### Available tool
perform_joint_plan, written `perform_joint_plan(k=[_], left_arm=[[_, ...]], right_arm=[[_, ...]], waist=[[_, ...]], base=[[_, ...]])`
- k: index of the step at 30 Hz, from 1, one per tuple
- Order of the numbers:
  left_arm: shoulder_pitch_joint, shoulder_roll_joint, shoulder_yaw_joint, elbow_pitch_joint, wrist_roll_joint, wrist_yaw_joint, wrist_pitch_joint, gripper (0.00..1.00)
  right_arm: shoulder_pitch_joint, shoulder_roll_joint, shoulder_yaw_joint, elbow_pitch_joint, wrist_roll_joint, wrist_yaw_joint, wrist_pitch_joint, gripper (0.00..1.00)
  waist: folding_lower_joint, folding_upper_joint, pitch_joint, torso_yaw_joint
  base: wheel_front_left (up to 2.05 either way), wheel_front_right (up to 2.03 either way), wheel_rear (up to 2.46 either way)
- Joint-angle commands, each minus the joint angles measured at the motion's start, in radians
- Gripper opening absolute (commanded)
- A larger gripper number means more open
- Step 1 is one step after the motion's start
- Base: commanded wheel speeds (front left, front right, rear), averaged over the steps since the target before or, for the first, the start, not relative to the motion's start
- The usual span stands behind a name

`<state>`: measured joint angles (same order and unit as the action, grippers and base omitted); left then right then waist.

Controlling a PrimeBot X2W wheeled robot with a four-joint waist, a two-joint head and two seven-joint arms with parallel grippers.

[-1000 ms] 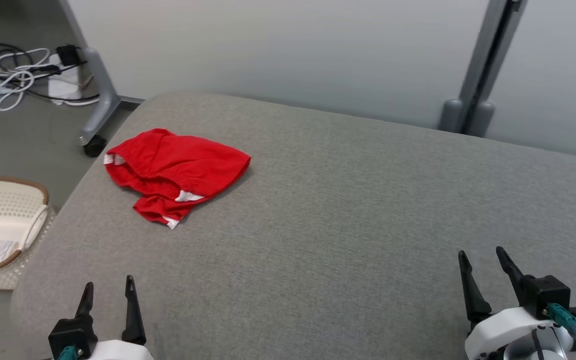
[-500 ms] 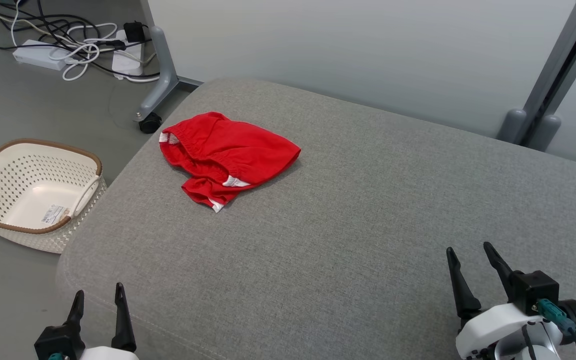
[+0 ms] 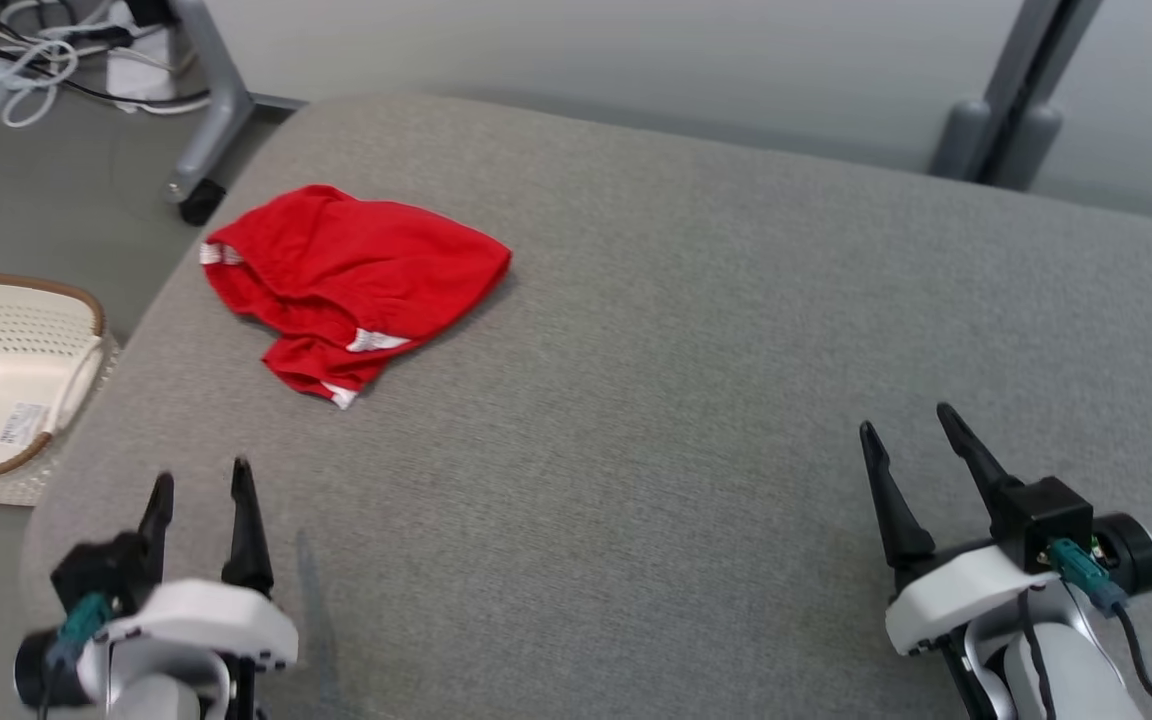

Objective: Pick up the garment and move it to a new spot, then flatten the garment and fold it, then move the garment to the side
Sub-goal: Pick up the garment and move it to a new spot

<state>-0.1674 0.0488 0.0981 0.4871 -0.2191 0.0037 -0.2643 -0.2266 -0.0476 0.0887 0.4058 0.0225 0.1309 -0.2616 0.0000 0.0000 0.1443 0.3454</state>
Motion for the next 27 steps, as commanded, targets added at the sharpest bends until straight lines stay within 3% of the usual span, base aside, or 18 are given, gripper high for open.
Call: perform_joint_plan(k=[1,9,17,27], left_arm=[[-0.032,0.004,0.005,0.006,0.007,-0.006,0.000,1.00],[-0.294,0.067,0.027,0.209,0.023,-0.055,0.000,1.00],[-0.493,0.137,0.031,0.407,0.030,-0.074,0.000,1.00],[-0.540,0.132,0.046,0.457,0.046,-0.030,0.000,1.00]], right_arm=[[-0.014,-0.007,0.002,-0.006,-0.008,0.000,-0.004,1.00],[-0.064,-0.012,0.016,-0.051,-0.039,0.000,-0.004,1.00],[-0.121,-0.022,0.027,-0.075,-0.040,0.000,-0.004,1.00],[-0.129,-0.027,0.007,-0.075,-0.041,0.000,-0.004,1.00]], waist=[[0.0000,0.0000,0.048,-0.044],[0.0000,0.0000,0.164,-0.127],[0.0000,0.0000,0.265,-0.208],[0.0000,0.0000,0.306,-0.230]], base=[[0.00,0.00,0.00],[0.00,0.00,0.00],[0.00,0.00,0.00],[0.00,0.00,0.00]])
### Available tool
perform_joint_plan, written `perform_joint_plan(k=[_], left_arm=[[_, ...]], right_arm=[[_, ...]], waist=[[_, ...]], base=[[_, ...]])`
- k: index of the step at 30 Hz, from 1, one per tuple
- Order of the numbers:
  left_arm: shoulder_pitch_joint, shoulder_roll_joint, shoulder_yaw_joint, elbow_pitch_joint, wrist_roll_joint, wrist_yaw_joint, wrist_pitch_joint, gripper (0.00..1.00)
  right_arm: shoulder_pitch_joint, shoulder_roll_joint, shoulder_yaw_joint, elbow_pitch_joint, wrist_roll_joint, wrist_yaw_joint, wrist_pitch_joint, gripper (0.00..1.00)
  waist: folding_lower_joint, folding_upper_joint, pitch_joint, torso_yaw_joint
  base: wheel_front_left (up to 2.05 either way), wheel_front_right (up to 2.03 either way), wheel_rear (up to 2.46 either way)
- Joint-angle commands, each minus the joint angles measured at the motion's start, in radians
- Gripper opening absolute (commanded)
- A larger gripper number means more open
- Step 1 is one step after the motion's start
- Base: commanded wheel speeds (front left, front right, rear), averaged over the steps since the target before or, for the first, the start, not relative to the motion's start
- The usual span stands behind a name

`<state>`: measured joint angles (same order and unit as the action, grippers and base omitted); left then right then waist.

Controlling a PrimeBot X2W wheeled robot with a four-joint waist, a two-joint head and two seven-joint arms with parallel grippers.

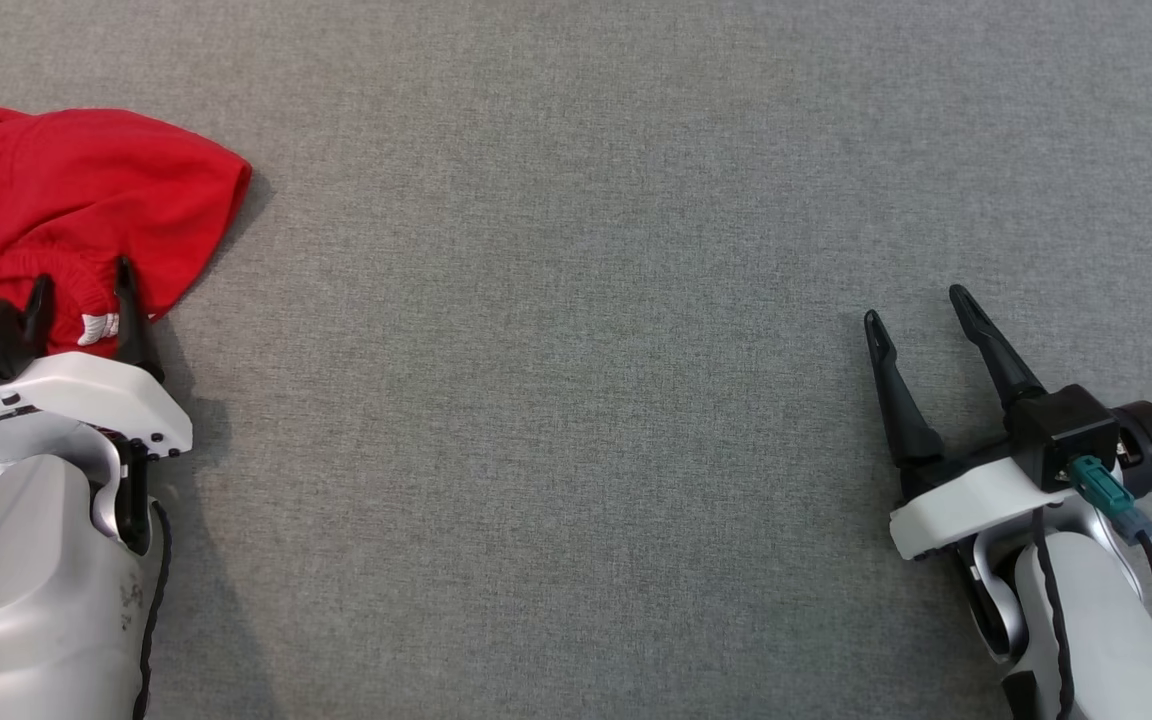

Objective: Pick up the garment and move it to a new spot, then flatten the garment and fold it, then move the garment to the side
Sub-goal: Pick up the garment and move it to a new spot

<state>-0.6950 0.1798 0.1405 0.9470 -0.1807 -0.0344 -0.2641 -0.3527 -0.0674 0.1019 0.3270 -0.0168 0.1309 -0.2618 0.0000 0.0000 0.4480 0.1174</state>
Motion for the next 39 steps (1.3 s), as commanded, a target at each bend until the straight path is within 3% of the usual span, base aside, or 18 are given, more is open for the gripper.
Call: perform_joint_plan(k=[1,4,5,6,10,16,25,29,33,38,39], left_arm=[[-0.009,-0.003,0.005,-0.008,0.008,0.013,0.000,1.00],[0.001,-0.011,0.005,-0.016,0.018,0.023,0.000,1.00],[0.006,-0.018,0.003,-0.023,0.018,0.021,0.000,0.75],[0.013,-0.022,0.001,-0.023,0.023,0.020,0.000,0.00],[0.021,-0.020,0.003,-0.048,0.033,0.020,0.000,0.00],[0.010,-0.025,-0.052,-0.173,0.090,-0.016,0.000,0.00],[-0.004,-0.104,-0.208,-0.320,0.119,-0.075,0.000,0.00],[-0.004,-0.124,-0.330,-0.356,0.070,-0.089,0.000,0.00],[0.017,-0.128,-0.538,-0.435,-0.091,-0.092,0.000,0.00],[0.030,-0.125,-0.778,-0.505,-0.214,-0.031,0.000,0.00],[0.030,-0.125,-0.778,-0.505,-0.214,-0.031,0.000,0.00]], right_arm=[[-0.004,-0.007,-0.006,0.006,-0.001,0.000,-0.004,1.00],[-0.006,-0.005,-0.006,0.010,0.001,0.000,-0.004,1.00],[-0.007,-0.003,-0.005,0.012,0.002,0.000,-0.004,1.00],[-0.007,-0.001,-0.003,0.015,0.004,0.000,-0.004,1.00],[-0.008,0.005,0.002,0.025,0.014,0.000,-0.004,1.00],[0.016,0.011,-0.012,0.039,0.038,0.000,-0.004,1.00],[0.073,0.014,-0.015,0.059,0.110,0.000,-0.004,1.00],[0.097,0.014,-0.019,0.064,0.131,0.000,-0.004,1.00],[0.116,0.014,-0.024,0.069,0.143,0.000,-0.004,1.00],[0.131,0.014,-0.027,0.073,0.151,0.000,-0.004,1.00],[0.131,0.014,-0.027,0.073,0.151,0.000,-0.004,1.00]], waist=[[0.0000,0.0000,0.002,-0.003],[0.0000,0.0000,-0.002,-0.003],[0.0000,0.0000,-0.007,-0.003],[0.0000,0.0000,-0.013,-0.004],[0.0000,0.0000,-0.041,-0.010],[0.0000,0.0000,-0.108,-0.031],[0.0000,0.0000,-0.217,-0.115],[0.0000,0.0000,-0.242,-0.168],[0.0000,0.0000,-0.262,-0.223],[0.0000,0.0000,-0.281,-0.267],[0.0000,0.0000,-0.281,-0.267]], base=[[0.00,0.00,0.00],[0.00,0.00,0.00],[0.00,0.00,0.00],[0.00,0.00,0.00],[0.00,0.00,0.00],[0.00,0.00,0.00],[0.00,0.00,0.00],[0.00,0.00,0.00],[0.00,0.00,0.00],[0.00,0.00,0.00],[0.00,0.00,0.00]])
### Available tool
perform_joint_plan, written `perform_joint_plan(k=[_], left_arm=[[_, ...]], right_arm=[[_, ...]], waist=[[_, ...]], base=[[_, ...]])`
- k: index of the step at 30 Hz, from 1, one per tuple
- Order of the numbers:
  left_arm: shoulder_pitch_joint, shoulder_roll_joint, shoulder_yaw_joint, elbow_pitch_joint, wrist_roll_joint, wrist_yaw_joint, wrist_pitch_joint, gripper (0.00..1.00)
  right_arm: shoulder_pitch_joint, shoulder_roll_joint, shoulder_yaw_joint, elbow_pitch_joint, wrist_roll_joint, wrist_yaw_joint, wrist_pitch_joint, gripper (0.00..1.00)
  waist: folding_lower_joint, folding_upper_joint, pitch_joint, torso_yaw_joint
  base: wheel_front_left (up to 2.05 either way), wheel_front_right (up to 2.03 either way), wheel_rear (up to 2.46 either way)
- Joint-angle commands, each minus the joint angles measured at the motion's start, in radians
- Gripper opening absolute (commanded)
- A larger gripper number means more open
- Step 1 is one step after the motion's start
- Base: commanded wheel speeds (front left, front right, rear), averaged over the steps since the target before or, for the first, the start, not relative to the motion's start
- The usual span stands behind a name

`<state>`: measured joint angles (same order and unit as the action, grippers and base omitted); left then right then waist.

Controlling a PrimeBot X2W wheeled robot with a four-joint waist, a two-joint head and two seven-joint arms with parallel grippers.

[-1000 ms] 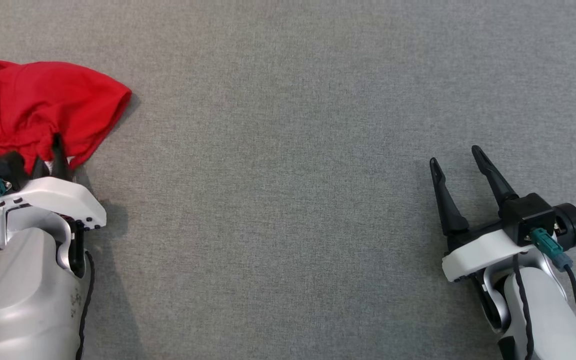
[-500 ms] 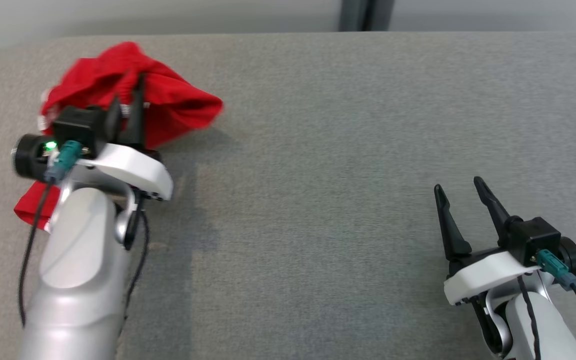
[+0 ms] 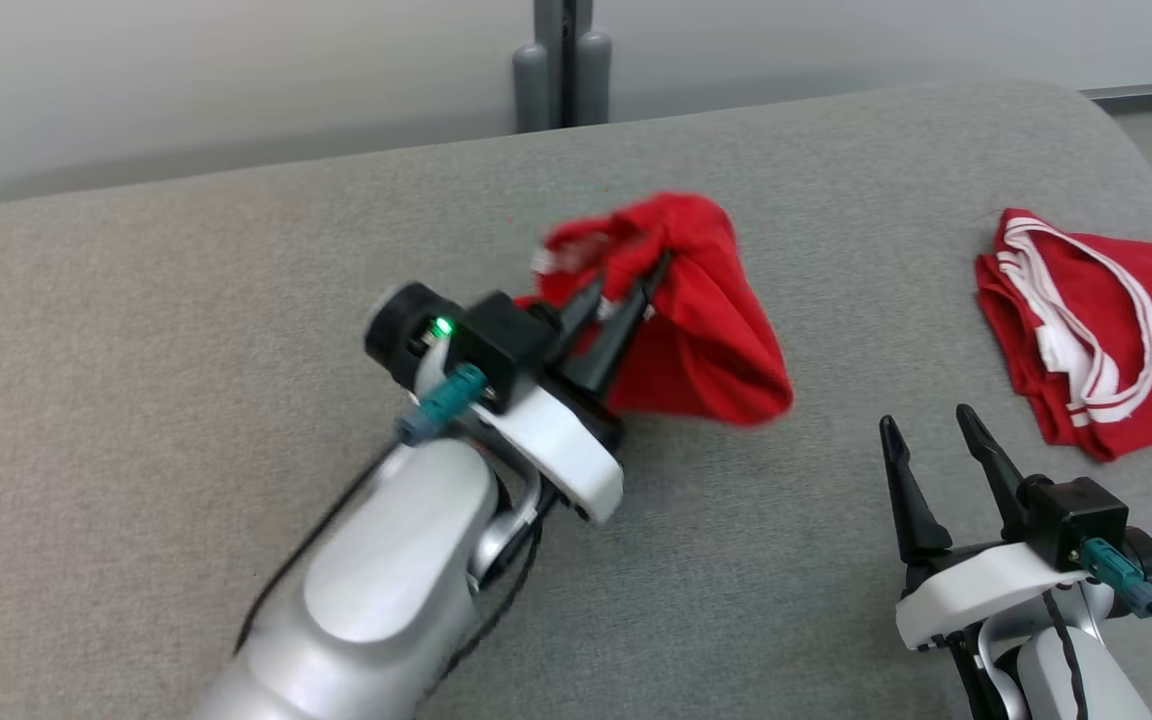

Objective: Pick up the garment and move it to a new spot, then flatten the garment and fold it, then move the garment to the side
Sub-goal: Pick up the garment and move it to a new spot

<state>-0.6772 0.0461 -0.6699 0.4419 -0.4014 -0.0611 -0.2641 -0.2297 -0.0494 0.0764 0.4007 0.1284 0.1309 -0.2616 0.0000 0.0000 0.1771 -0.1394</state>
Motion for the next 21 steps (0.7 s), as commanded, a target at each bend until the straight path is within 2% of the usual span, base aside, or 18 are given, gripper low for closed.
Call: perform_joint_plan(k=[1,2,3,4,7,11,15,21], left_arm=[[0.021,0.009,-0.038,0.021,-0.014,0.021,0.000,0.00],[0.026,0.009,-0.061,0.039,-0.023,0.033,0.000,0.00],[0.030,0.009,-0.080,0.058,-0.032,0.043,0.000,0.53],[0.036,0.009,-0.095,0.085,-0.035,0.053,0.000,1.00],[0.057,0.009,-0.097,0.161,-0.045,0.082,0.000,1.00],[0.090,0.007,-0.052,0.217,-0.042,0.108,0.000,1.00],[0.155,0.034,0.043,0.221,-0.021,0.136,0.000,1.00],[0.314,0.066,0.219,0.151,0.013,0.175,0.000,1.00]], right_arm=[[0.011,-0.004,0.001,0.003,0.009,0.000,-0.004,1.00],[0.010,-0.004,0.004,0.005,0.010,0.000,-0.004,1.00],[0.009,-0.004,0.004,0.005,0.011,0.000,-0.004,1.00],[0.009,-0.004,0.004,0.005,0.012,0.000,-0.004,1.00],[0.010,-0.004,0.004,0.003,0.014,0.000,-0.004,1.00],[0.017,-0.004,-0.004,0.000,0.011,0.000,-0.005,1.00],[0.026,-0.004,-0.011,-0.005,0.006,0.000,-0.005,1.00],[0.051,-0.004,-0.018,-0.003,0.007,0.000,-0.005,1.00]], waist=[[0.0000,0.0000,-0.015,-0.024],[0.0000,0.0000,-0.017,-0.029],[0.0000,0.0000,-0.017,-0.033],[0.0000,0.0000,-0.017,-0.035],[0.0000,0.0000,-0.019,-0.038],[0.0000,0.0000,-0.026,-0.031],[0.0000,0.0000,-0.045,-0.014],[0.0000,0.0000,-0.095,0.016]], base=[[0.00,0.00,0.00],[0.00,0.00,0.00],[0.00,0.00,0.00],[0.00,0.00,0.00],[0.00,0.00,0.00],[0.00,0.00,0.00],[0.00,0.00,0.00],[0.00,0.00,0.00]])
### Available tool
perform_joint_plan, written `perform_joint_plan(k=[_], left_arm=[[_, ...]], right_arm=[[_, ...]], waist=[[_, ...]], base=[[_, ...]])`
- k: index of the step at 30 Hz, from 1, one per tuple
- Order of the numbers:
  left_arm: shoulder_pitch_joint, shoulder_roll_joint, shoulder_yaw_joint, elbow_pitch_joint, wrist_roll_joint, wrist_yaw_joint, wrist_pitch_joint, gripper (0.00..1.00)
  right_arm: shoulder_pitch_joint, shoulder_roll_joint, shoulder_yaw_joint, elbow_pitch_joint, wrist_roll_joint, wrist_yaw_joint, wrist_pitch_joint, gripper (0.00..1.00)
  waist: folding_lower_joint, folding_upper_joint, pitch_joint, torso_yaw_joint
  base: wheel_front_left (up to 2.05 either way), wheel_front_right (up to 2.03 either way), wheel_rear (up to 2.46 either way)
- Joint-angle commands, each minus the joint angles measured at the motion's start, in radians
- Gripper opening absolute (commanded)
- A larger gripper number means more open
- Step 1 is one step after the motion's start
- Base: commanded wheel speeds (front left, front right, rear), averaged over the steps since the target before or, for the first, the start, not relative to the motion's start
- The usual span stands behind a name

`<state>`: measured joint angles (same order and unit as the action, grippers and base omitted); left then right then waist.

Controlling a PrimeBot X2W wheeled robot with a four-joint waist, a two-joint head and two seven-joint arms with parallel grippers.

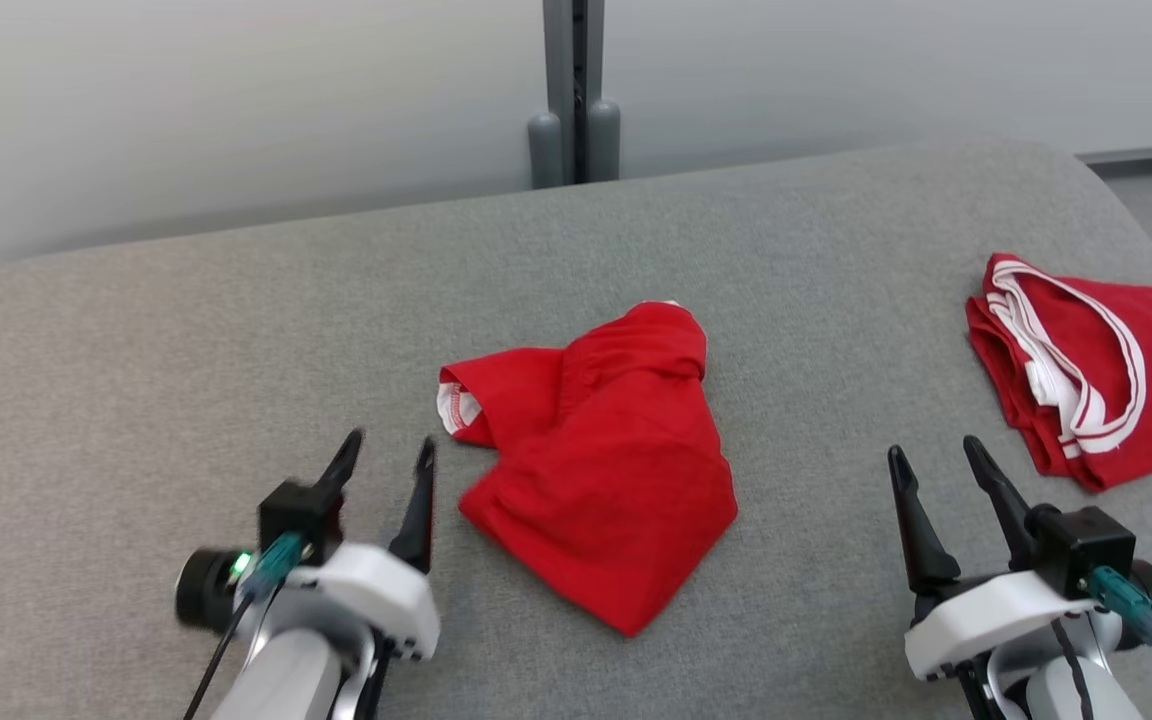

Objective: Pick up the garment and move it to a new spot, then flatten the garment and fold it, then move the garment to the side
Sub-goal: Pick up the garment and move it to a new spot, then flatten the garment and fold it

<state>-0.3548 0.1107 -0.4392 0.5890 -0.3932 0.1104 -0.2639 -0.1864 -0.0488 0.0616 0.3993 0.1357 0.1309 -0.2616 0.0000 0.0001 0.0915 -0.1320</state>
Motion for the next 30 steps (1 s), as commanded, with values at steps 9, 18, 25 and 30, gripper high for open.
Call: perform_joint_plan(k=[9,18,25,30], left_arm=[[0.225,-0.004,0.221,-0.130,0.083,0.011,0.000,1.00],[0.380,-0.031,0.358,-0.218,0.177,-0.028,0.000,1.00],[0.422,-0.052,0.405,-0.243,0.211,-0.051,0.000,1.00],[0.405,-0.057,0.404,-0.245,0.220,-0.058,0.000,1.00]], right_arm=[[0.060,-0.005,-0.014,-0.002,0.001,0.000,-0.005,1.00],[0.110,-0.005,-0.033,0.004,-0.008,0.000,-0.005,1.00],[0.145,-0.005,-0.035,0.011,-0.005,0.000,-0.005,1.00],[0.130,-0.005,-0.021,0.005,-0.010,0.000,-0.005,1.00]], waist=[[0.0000,-0.0001,-0.077,0.046],[0.0000,-0.0001,-0.117,0.063],[0.0000,-0.0001,-0.126,0.072],[0.0000,-0.0001,-0.114,0.080]], base=[[0.00,0.00,0.00],[0.00,0.00,0.00],[0.00,0.00,0.00],[0.00,0.00,0.00]])
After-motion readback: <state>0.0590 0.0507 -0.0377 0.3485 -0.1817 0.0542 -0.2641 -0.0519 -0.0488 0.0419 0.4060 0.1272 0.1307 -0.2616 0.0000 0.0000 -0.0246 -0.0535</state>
